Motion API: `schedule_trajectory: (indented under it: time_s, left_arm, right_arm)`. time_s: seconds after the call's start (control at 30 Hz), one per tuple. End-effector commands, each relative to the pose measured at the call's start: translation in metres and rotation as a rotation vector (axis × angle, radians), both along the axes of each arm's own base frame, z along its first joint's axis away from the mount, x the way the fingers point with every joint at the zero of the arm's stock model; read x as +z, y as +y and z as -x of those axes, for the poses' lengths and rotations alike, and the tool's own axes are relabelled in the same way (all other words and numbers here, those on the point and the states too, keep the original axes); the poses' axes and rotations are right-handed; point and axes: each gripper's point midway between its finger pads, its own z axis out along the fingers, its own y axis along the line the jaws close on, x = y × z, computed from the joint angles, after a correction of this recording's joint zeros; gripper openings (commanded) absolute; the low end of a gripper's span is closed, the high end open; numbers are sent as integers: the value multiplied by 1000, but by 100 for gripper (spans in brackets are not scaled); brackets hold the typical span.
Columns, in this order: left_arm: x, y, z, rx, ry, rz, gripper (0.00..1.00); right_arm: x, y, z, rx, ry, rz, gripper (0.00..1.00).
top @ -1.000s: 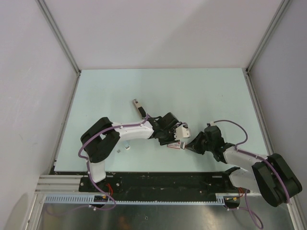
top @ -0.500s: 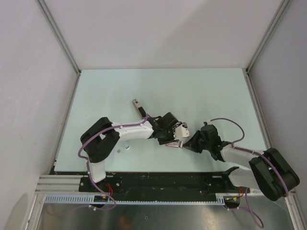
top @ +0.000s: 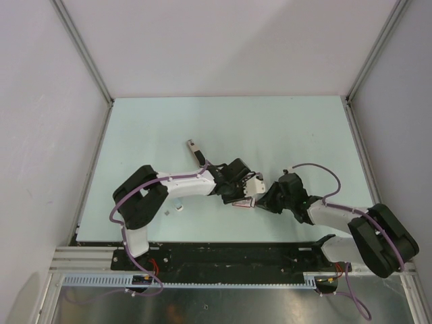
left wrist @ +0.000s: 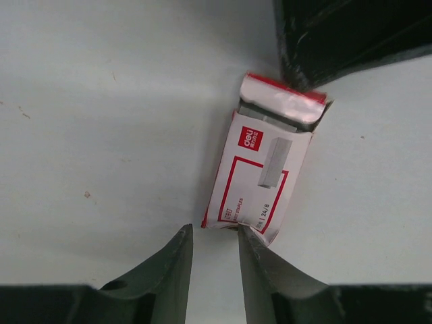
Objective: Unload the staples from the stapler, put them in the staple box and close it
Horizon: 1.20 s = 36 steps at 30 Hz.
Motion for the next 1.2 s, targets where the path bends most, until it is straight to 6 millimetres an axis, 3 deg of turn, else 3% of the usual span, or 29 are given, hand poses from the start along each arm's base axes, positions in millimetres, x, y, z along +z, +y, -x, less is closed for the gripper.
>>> schedule_trajectory:
  time_s: [0.0, 0.23, 0.53, 0.67, 0.83, 0.97, 1.17]
  left_arm:
    - [11, -24, 12, -56, 18, 79, 39]
    - [5, -18, 18, -67, 34, 65, 38]
    - [15, -19, 15, -64, 12, 81, 39]
    - [26, -9, 5, -28, -49, 58, 50]
    - [57, 9, -13, 52, -123, 56, 65]
    - [90, 21, -20, 112, -147, 100, 94]
    - [153, 41, -30, 217, -197, 223, 99]
  right_arm:
    - [11, 26, -10, 52, -51, -18, 15]
    - [5, 33, -7, 64, -47, -7, 15]
    - [5, 35, -7, 71, -47, -9, 15]
    - [7, 28, -4, 73, -44, 10, 19]
    - [11, 13, -2, 69, -48, 46, 28]
    - [15, 7, -2, 70, -56, 59, 35]
    - [28, -1, -9, 91, -96, 156, 48]
